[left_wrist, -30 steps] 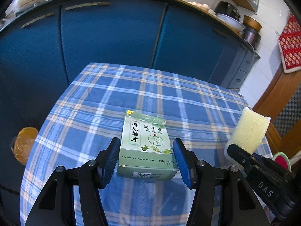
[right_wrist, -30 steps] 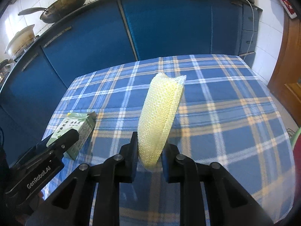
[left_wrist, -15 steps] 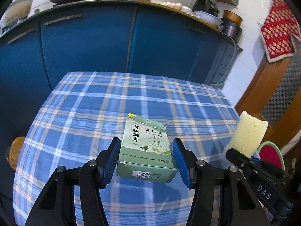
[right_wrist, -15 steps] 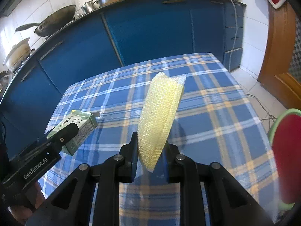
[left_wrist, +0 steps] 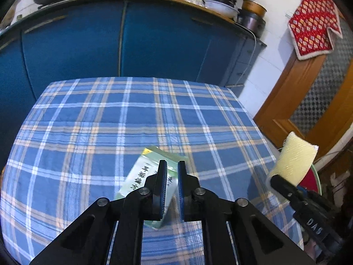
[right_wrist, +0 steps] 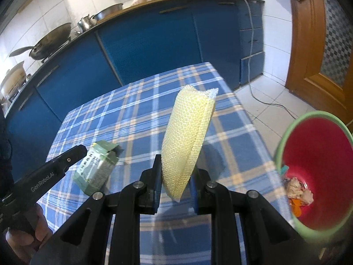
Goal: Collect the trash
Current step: 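Lift and carry the green box and yellow sponge over the red bucket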
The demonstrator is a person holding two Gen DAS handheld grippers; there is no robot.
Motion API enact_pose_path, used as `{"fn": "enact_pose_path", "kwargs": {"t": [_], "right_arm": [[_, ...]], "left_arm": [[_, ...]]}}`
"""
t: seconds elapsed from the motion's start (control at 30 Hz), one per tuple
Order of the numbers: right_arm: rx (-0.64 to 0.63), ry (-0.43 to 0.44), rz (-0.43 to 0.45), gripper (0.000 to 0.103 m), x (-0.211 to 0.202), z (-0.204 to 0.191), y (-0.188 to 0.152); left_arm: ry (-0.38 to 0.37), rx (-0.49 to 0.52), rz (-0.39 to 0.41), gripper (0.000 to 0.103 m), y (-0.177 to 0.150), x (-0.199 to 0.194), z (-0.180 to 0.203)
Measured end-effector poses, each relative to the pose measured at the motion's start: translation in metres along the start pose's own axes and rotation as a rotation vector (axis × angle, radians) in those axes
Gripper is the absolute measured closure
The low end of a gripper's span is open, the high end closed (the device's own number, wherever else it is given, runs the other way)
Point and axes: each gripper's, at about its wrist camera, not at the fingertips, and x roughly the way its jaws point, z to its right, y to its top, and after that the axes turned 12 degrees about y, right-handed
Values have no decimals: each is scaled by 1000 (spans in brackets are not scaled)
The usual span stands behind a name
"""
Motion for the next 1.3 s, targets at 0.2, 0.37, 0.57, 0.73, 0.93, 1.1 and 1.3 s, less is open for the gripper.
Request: {"fn": "enact_pose_path", "kwargs": {"t": [0.2, 0.37, 0.57, 0.73, 0.93, 1.1, 1.3], "right_arm": [[25, -11, 15, 79, -14, 18, -4], [47, -10, 11, 79, -19, 26, -8], [62, -8, 5, 78, -19, 31, -13], [63, -9, -3, 78, -19, 33, -16], [71, -9, -17, 78, -15, 34, -19], [78, -9, -24, 78, -14, 37, -22], [88, -10, -17, 78, -19, 44, -23]], "left_arm": [[47, 49, -14, 53, -2, 2, 2], [88, 118, -39, 44, -2, 9, 0], [118, 177, -82, 40, -2, 23, -4], [96, 193, -112, 33, -4, 32, -8], [90, 237, -160, 33, -10, 47, -4], [76, 196, -148, 35, -11, 49, -7], [48, 184, -113, 41, -12, 40, -2]]}}
